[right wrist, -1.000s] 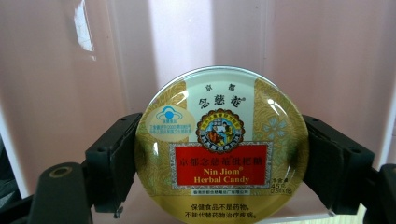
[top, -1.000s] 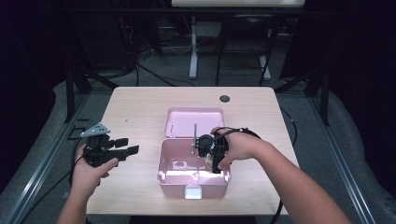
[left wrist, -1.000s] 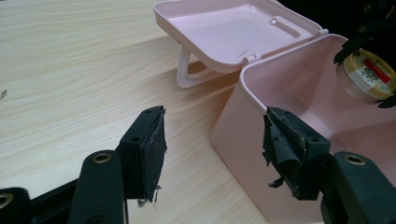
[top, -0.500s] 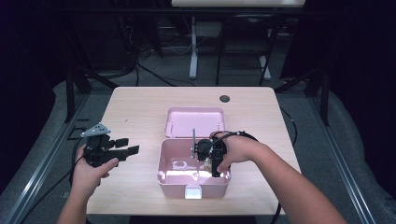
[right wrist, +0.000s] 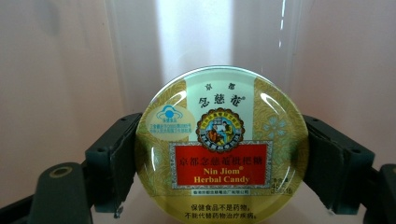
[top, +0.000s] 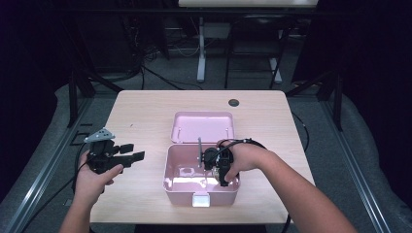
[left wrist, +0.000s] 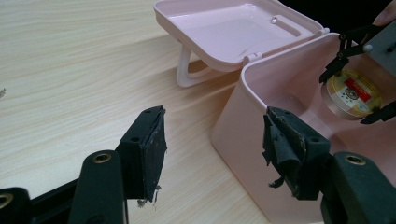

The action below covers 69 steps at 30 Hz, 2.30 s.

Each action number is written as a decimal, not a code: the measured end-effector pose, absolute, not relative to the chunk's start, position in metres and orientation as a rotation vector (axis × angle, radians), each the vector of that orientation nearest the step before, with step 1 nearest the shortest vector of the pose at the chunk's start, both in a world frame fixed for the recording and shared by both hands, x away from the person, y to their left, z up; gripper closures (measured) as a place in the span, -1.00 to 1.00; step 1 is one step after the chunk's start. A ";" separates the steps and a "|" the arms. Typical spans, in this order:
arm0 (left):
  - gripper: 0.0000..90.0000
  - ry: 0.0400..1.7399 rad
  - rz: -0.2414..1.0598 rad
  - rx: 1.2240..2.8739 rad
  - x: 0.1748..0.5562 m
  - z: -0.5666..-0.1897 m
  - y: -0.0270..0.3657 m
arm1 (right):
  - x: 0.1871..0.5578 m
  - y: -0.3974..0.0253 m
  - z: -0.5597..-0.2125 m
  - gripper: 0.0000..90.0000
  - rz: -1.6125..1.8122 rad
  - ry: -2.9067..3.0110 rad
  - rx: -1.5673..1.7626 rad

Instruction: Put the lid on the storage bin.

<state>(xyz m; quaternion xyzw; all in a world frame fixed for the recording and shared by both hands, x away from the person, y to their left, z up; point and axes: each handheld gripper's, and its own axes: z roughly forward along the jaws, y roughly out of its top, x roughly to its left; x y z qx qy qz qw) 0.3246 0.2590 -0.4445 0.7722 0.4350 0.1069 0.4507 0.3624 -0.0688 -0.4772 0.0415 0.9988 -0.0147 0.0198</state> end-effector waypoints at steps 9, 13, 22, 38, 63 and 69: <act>-0.13 1.073 0.264 1.912 0.325 -0.445 0.258 | 0.363 -0.068 -0.481 -0.56 -0.049 3.096 0.132; -0.13 1.073 0.263 1.913 0.325 -0.445 0.258 | 0.362 -0.067 -0.484 -0.56 -0.057 3.099 0.126; -0.13 1.074 0.264 1.912 0.325 -0.445 0.259 | 0.361 -0.065 -0.490 -0.56 -0.087 3.098 0.098; -0.13 1.073 0.263 1.914 0.325 -0.445 0.259 | 0.362 -0.066 -0.496 -0.56 -0.085 3.088 0.077; -0.13 1.078 0.262 1.914 0.325 -0.445 0.260 | 0.364 -0.070 -0.507 -0.56 -0.010 3.098 0.073; -0.13 1.078 0.263 1.914 0.326 -0.446 0.260 | 0.365 -0.071 -0.512 -0.56 0.008 3.117 0.089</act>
